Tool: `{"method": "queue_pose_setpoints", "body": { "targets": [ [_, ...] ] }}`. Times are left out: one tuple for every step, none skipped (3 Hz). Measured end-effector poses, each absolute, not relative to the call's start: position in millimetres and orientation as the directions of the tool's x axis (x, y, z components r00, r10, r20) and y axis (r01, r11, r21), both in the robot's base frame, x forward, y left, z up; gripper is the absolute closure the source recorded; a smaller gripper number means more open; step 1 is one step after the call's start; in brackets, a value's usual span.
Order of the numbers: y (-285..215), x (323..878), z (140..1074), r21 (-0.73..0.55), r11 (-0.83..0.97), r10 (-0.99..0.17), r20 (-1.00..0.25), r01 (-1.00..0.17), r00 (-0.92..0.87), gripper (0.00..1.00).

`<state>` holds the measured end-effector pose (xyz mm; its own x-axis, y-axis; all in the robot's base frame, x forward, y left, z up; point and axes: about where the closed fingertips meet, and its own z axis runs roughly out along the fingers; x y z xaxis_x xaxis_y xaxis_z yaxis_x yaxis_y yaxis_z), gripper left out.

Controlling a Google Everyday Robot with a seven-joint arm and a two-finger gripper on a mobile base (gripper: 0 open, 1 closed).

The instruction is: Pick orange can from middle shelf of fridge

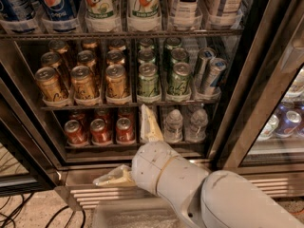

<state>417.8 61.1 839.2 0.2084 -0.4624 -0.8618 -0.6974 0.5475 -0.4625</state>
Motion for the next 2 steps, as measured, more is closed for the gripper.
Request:
{"method": "queue_pose_setpoints", "body": {
  "targets": [
    [72.1, 412.1, 830.1, -0.428, 0.553, -0.416, -0.885, -0.715, 0.208, 0.00],
    [108.2, 403.1, 820.0, -0.432, 0.529, -0.362, -0.894, -0.730, 0.266, 0.00]
  ]
}}
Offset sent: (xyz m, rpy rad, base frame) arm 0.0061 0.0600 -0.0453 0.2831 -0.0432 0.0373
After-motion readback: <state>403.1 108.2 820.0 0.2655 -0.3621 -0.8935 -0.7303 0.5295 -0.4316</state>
